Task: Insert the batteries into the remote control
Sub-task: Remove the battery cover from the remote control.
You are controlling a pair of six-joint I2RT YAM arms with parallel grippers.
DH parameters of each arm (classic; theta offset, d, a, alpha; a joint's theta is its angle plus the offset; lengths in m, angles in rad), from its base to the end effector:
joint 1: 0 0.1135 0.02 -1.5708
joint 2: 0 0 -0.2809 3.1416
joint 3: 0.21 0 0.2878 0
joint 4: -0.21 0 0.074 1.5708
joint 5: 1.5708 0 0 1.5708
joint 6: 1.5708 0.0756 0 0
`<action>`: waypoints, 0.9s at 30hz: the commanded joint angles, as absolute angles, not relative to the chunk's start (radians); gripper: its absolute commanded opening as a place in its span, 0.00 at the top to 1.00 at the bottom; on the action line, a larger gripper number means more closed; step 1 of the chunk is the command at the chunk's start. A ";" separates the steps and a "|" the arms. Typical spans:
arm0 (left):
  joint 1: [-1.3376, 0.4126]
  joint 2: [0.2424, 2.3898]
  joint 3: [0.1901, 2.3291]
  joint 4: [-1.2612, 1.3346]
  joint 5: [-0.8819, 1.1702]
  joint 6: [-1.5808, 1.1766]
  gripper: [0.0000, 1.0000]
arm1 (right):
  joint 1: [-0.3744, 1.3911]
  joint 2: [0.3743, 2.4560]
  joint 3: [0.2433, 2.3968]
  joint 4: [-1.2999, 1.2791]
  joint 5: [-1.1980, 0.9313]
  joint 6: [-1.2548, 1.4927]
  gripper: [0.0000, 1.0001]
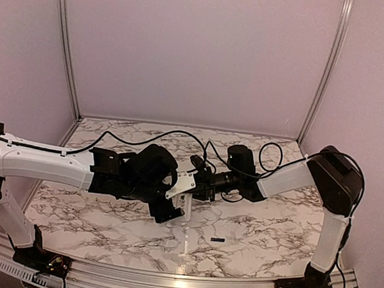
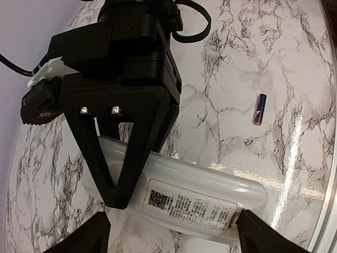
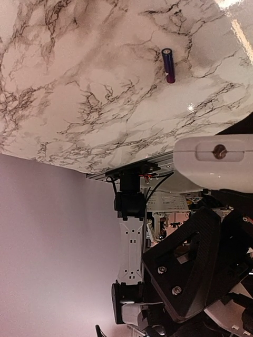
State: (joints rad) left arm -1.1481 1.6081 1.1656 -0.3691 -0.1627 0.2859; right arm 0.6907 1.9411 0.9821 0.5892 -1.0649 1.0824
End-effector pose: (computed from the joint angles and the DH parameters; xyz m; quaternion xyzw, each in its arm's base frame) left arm 0.1805 -0.3715 0.2201 0.5856 0.7176 -0.0858 0.3671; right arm 0.2936 0.3285 0.1394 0.1430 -0.7531 -0.6420 0.0168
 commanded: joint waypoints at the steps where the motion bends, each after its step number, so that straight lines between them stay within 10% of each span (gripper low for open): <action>1: -1.157 1.642 1.187 -0.415 -0.141 0.307 0.12 | 0.701 1.947 0.999 0.650 -1.082 1.113 1.00; 27: -1.157 1.554 1.068 -0.249 -0.342 0.388 0.13 | 0.736 2.004 0.953 0.943 -1.130 1.350 1.00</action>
State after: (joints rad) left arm -1.1702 1.5803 1.1030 -0.3008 -0.2466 0.3668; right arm 0.7010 2.0102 0.9371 0.8471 -1.0603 1.2728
